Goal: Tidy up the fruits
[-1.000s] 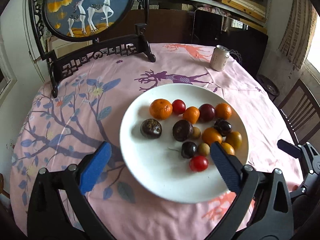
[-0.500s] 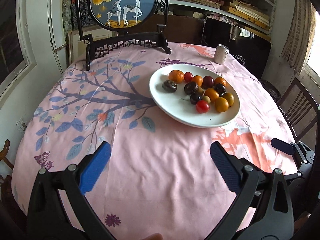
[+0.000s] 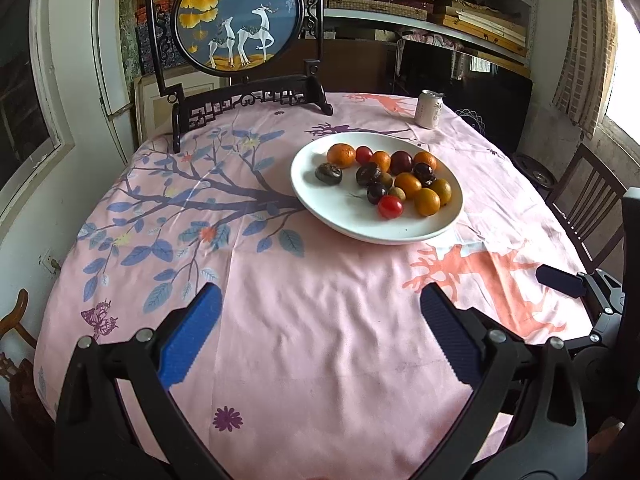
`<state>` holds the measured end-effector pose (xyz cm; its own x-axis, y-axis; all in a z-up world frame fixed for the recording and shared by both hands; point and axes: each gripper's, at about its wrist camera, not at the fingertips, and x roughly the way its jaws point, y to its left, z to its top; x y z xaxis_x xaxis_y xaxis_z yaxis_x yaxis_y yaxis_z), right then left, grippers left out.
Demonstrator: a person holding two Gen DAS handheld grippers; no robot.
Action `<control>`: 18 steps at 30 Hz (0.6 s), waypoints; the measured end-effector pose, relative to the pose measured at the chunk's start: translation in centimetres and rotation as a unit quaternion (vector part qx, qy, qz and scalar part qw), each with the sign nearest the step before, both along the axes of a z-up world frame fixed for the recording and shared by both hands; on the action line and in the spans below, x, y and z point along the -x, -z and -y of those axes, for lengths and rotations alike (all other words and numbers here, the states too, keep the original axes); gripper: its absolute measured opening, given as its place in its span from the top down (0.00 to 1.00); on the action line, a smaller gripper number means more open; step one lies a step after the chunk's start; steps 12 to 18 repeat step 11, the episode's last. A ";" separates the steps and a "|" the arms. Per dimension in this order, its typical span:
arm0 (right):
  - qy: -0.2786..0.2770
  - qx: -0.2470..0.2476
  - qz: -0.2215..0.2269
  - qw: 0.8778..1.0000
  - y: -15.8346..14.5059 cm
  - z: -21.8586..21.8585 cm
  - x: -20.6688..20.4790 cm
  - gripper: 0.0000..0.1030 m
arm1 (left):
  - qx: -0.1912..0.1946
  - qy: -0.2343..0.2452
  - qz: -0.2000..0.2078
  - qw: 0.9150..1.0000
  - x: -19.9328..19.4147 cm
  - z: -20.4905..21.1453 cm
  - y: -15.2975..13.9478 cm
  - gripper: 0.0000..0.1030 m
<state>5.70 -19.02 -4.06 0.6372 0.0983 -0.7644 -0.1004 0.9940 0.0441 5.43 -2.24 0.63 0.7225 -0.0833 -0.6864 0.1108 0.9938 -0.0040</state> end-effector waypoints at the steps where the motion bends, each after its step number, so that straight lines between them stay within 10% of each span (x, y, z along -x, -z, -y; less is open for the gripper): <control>1: 0.001 -0.001 0.000 1.000 0.0 0.1 0.0 0.01 | 0.001 0.001 -0.002 1.000 0.0 -0.1 0.0 0.02; 18: 0.004 -0.003 -0.002 1.000 0.0 0.4 0.0 0.01 | 0.002 -0.001 -0.009 1.000 -0.2 0.0 0.2 0.02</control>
